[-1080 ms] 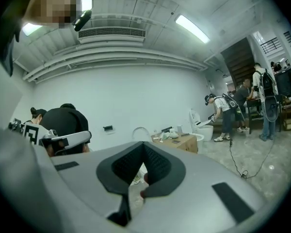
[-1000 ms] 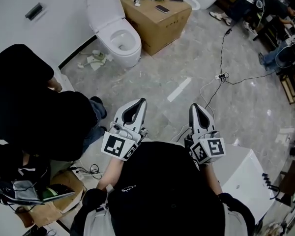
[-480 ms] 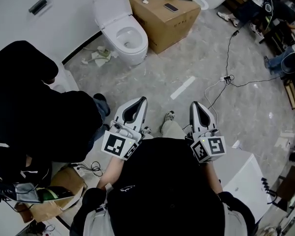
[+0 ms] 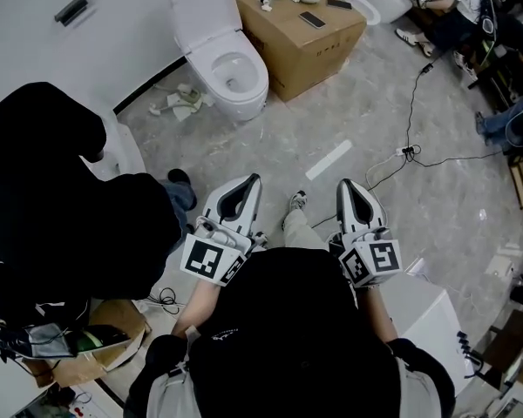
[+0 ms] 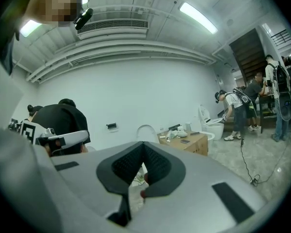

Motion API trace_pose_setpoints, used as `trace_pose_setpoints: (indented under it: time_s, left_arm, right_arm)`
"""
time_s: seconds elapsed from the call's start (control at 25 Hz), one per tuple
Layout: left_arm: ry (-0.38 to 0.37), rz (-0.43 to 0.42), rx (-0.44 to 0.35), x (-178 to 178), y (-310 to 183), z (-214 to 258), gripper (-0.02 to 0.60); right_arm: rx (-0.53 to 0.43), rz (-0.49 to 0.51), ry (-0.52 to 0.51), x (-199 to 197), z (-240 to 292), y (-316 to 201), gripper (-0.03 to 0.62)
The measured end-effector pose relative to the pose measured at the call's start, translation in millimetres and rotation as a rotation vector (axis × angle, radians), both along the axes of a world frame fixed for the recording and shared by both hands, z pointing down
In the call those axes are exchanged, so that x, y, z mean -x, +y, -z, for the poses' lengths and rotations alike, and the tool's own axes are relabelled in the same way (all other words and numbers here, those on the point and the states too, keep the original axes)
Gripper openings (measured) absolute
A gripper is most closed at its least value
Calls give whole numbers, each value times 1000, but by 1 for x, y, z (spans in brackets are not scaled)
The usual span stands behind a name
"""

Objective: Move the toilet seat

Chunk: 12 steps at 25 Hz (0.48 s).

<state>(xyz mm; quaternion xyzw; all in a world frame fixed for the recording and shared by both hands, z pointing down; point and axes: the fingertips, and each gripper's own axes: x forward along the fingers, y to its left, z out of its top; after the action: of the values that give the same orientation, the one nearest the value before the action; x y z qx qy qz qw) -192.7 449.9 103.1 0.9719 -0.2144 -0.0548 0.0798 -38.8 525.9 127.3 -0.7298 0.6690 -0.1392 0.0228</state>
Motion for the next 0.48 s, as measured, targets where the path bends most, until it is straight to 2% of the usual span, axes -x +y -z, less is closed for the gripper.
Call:
trace_pose_setpoints:
  time_s: [0.48]
  left_arm:
    - [-34,80,-1,-69,-73,4,8]
  right_arm:
    - [26,82,-38,-73,-5,-84,12]
